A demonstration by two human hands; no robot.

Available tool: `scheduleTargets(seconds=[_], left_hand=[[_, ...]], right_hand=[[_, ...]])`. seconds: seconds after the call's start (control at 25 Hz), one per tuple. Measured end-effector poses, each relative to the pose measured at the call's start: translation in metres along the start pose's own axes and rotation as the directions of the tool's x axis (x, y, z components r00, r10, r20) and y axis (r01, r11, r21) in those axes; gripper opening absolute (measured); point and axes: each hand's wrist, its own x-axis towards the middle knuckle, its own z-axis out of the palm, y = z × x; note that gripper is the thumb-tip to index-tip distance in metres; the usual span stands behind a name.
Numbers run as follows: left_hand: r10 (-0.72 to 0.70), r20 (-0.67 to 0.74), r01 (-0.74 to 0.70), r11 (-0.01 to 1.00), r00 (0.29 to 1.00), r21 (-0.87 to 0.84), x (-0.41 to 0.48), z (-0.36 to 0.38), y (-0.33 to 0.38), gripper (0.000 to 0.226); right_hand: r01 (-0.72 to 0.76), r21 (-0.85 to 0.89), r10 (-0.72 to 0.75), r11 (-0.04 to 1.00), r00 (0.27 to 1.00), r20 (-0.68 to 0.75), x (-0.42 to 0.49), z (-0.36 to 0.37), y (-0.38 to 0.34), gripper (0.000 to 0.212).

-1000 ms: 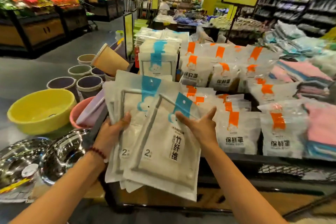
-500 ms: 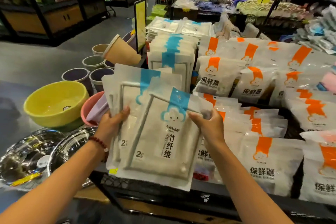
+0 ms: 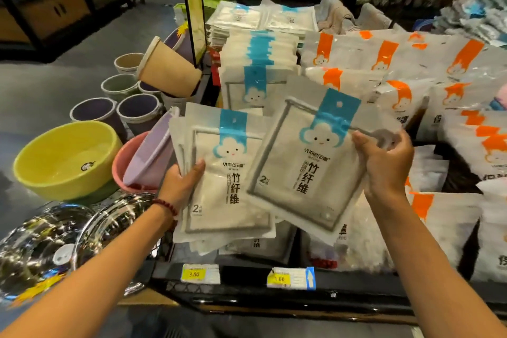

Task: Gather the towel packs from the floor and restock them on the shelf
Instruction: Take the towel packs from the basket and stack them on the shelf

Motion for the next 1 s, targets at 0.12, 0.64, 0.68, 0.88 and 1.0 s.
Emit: scheduleTargets(seconds=[0.12, 0.64, 0.68, 0.88, 1.0], left_hand=[[-0.049, 0.027, 0.049, 0.999, 0.998, 0.019, 0.0, 0.008, -0.024, 0.028], [-0.092, 0.105, 0.096, 0.995, 0.99, -0.034, -0.039, 0.024, -0.083, 0.03], [-0.118, 0.111, 0.124, 0.991, 0.987, -0.051, -0.043, 0.025, -0.089, 0.033], [-0.14, 0.214, 0.122, 0.988, 0.967, 0.095, -0.049, 0.028, -0.109, 0.042], [-0.227, 0.231, 0.192, 0.968, 0.946, 0.164, -0.041, 0.028, -0.115, 0.035]], right_hand=[[0.041, 0.003, -0.041, 0.999, 0.997, -0.067, 0.012, -0.012, 0.003, 0.037], [-0.006, -0.035, 0.003, 0.999, 0.997, -0.082, -0.002, -0.033, 0.035, 0.047], [-0.004, -0.043, 0.001, 0.999, 0.997, -0.081, -0.005, -0.033, 0.034, 0.044], [0.015, -0.078, -0.022, 0.997, 0.995, -0.095, -0.02, -0.039, 0.034, 0.033], [0.0, -0.079, -0.007, 0.997, 0.996, -0.09, -0.022, -0.042, 0.038, 0.033]])
